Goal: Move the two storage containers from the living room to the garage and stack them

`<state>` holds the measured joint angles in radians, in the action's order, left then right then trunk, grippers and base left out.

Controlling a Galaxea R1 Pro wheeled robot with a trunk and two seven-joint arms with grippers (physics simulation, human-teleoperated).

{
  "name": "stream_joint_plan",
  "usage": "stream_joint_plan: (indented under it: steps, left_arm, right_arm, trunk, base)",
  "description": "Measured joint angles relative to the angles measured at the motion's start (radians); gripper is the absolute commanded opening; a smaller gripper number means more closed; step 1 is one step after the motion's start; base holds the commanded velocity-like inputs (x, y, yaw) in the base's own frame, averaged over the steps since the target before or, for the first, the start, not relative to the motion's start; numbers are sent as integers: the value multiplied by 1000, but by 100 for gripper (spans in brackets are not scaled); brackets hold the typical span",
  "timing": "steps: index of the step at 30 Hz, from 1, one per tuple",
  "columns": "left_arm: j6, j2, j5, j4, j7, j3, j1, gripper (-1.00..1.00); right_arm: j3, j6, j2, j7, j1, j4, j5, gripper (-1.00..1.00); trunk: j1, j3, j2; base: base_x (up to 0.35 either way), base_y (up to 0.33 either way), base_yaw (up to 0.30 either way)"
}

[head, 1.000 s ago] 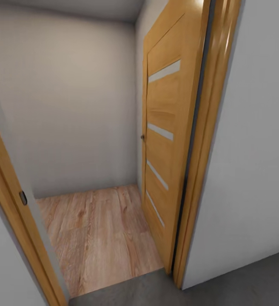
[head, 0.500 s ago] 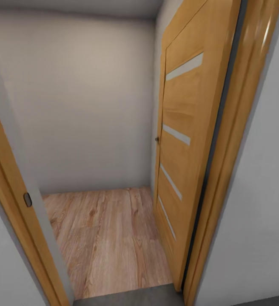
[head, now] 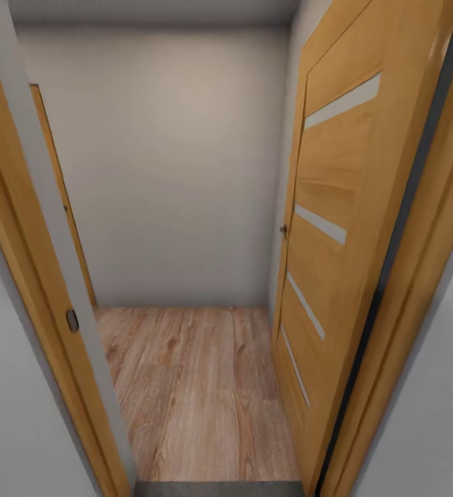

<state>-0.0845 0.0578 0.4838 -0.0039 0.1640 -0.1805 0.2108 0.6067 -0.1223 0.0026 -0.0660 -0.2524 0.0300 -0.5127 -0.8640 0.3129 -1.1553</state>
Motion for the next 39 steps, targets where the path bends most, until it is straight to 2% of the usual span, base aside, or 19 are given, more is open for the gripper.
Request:
stream_joint_plan:
  steps: [7, 16, 39]
  left_arm:
    - [0, 0, 0, 0, 0, 0, 0, 100]
    - [0, 1, -3, 1, 0, -1, 0, 100]
    - [6, 2, -4, 1, 0, -1, 0, 100]
  right_arm:
    - [0, 1, 0, 0, 0, 0, 0, 100]
    - [-1, 2, -4, -2, 0, 0, -3, 100]
    - [0, 1, -11, -2, 0, 0, 1, 100]
  trunk:
    - [0, 0, 0]
    - [0, 0, 0]
    - [0, 0, 0]
  base:
    - [3, -1, 243]
    - [23, 0, 34]
    - [289, 0, 0]
